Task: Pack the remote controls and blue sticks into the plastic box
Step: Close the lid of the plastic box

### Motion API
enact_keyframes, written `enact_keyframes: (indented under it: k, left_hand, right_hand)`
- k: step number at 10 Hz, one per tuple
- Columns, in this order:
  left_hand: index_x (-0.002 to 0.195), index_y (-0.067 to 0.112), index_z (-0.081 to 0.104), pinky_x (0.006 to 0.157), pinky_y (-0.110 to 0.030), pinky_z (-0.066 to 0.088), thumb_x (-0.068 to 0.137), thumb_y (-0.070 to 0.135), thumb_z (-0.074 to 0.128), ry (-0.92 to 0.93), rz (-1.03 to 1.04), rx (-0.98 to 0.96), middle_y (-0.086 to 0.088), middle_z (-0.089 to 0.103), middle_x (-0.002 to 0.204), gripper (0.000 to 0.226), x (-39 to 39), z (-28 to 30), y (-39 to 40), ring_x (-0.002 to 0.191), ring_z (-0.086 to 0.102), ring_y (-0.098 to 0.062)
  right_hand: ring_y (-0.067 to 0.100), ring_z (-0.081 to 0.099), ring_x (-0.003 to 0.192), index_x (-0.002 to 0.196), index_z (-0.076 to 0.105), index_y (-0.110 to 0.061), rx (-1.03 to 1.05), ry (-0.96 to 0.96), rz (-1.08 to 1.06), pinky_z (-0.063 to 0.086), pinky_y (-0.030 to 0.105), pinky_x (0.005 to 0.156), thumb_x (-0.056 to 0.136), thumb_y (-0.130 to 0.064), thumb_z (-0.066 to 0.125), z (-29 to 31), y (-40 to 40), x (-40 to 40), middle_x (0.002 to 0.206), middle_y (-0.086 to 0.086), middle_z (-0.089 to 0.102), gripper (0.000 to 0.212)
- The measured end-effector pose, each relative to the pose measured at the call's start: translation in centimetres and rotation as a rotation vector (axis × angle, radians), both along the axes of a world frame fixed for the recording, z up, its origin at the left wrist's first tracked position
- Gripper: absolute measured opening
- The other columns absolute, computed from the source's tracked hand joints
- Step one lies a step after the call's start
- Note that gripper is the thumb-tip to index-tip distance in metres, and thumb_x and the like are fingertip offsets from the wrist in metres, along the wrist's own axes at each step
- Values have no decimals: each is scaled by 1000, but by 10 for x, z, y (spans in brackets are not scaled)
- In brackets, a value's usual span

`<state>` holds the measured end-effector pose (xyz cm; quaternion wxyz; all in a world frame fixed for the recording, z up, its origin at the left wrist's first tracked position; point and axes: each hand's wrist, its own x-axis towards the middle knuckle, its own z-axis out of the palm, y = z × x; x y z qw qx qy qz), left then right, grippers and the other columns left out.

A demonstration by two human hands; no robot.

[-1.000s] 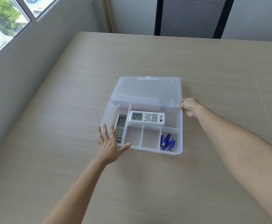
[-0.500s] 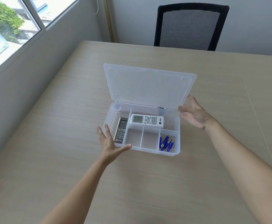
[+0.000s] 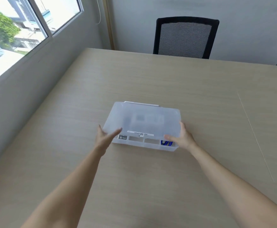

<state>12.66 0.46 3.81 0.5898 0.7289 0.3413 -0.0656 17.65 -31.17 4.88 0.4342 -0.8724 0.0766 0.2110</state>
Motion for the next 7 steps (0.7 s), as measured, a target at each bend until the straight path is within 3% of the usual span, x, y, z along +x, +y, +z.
enact_keyframes:
  k: [1, 2, 3, 5, 6, 7]
  left_hand:
    - [149, 10, 21, 108, -38, 40, 60, 29, 90, 35, -70, 177, -11, 42, 146, 114, 6, -4, -8, 135, 43, -26]
    - [129, 5, 44, 101, -43, 45, 57, 24, 91, 60, -121, 325, -17, 46, 133, 88, 13, -12, -11, 124, 47, -34]
    - [128, 5, 45, 102, -43, 45, 58, 27, 91, 68, -140, 365, -18, 44, 132, 87, 14, -20, -12, 122, 49, -35]
    - [136, 2, 37, 105, -44, 43, 62, 30, 88, 83, -174, 434, -19, 39, 135, 95, 17, -27, -11, 125, 46, -36]
    - [142, 1, 29, 115, -42, 31, 66, 38, 84, 65, -234, 525, -21, 28, 147, 101, 14, -27, -12, 140, 30, -35]
    - [154, 10, 4, 121, -47, 15, 73, 46, 76, -54, -198, 604, -20, 2, 160, 113, -11, -24, -15, 149, 2, -33]
  right_hand:
    - [23, 25, 144, 150, 6, -16, -93, 34, 46, 28, 40, 116, 46, -64, 79, -12, 11, -18, 158, 6, 22, 137]
    - [25, 9, 148, 150, -9, -4, -136, 39, -26, 16, 34, 119, 67, -44, 79, -16, 22, -21, 161, 12, 5, 127]
    - [26, 3, 149, 148, -10, 1, -183, 42, -62, 12, 32, 118, 72, -38, 78, -17, 27, -22, 161, 14, 2, 123]
    - [27, 10, 148, 149, -5, 1, -228, 40, -121, 16, 31, 117, 69, -34, 81, -14, 31, -22, 159, 16, 12, 122]
    - [28, 6, 148, 148, -9, 1, -236, 57, -72, 14, 33, 118, 70, -39, 78, -16, 33, -25, 160, 17, 7, 124]
    - [27, -2, 149, 150, -12, -7, -185, 10, -62, 11, 37, 119, 73, -50, 71, 8, 32, -28, 161, 17, -1, 121]
